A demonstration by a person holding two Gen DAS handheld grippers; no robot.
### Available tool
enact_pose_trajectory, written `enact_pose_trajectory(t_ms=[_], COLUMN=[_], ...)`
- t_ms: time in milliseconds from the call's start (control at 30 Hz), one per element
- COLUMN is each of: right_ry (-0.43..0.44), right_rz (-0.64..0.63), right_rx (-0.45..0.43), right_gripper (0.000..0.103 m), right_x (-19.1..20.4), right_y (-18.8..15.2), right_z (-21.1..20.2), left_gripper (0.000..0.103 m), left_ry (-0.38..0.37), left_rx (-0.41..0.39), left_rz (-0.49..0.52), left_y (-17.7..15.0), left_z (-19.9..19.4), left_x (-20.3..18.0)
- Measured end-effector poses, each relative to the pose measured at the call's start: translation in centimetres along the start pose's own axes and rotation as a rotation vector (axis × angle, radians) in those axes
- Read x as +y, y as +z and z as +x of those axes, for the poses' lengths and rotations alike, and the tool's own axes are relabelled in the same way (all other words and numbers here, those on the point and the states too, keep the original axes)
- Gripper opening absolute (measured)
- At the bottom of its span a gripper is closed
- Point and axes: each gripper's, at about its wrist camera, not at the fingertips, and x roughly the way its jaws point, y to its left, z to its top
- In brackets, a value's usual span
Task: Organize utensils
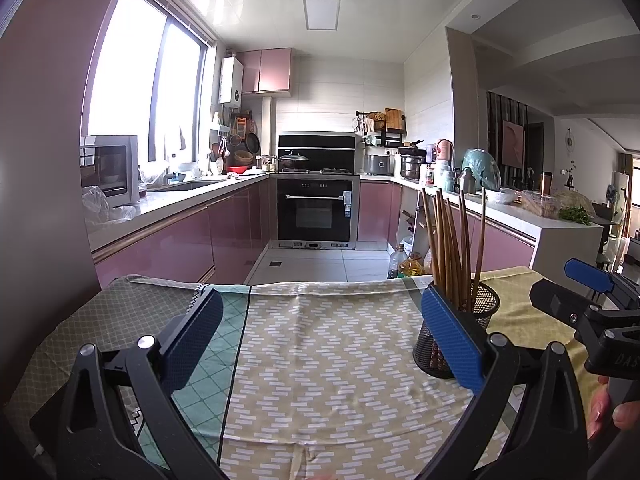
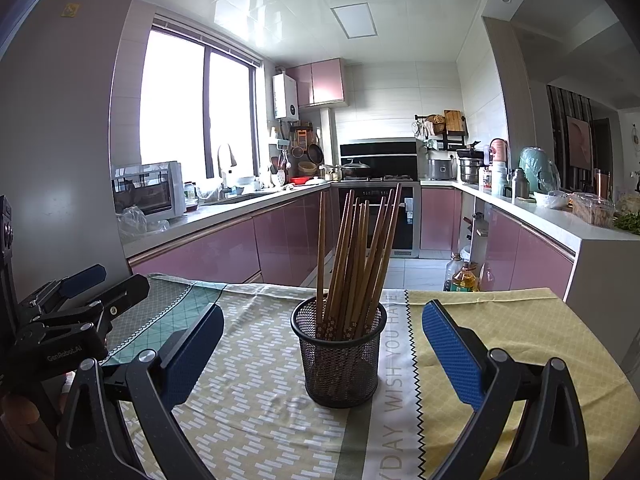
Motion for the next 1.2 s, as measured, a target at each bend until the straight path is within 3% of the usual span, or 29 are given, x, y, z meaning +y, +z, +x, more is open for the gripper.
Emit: enact_pose_trajectory(t_ms=[1000,1133,1200], right_ry=[-0.008,-0.069,-0.143], right_rz=[0.019,0.064,0.081], right_rx=[0.019,0.102,0.202], right_gripper=[0.096,0.096,0.096], right_x=[-0.9,-4.0,-6.8], right_y=[-0.3,-1.0,-1.9], right_z=[0.3,1.5,3.1], left_gripper=[0.098,0.098,0.098], left_ry=[-0.001,0.005,0.014], left_rx=[0.028,0.095,0.157], left_rz=[0.006,0.009,0.007], left_y=[-0.8,-1.3,-1.9], left_z=[0.4,1.6,2.7], left_x=[-0.4,0.1,0.9])
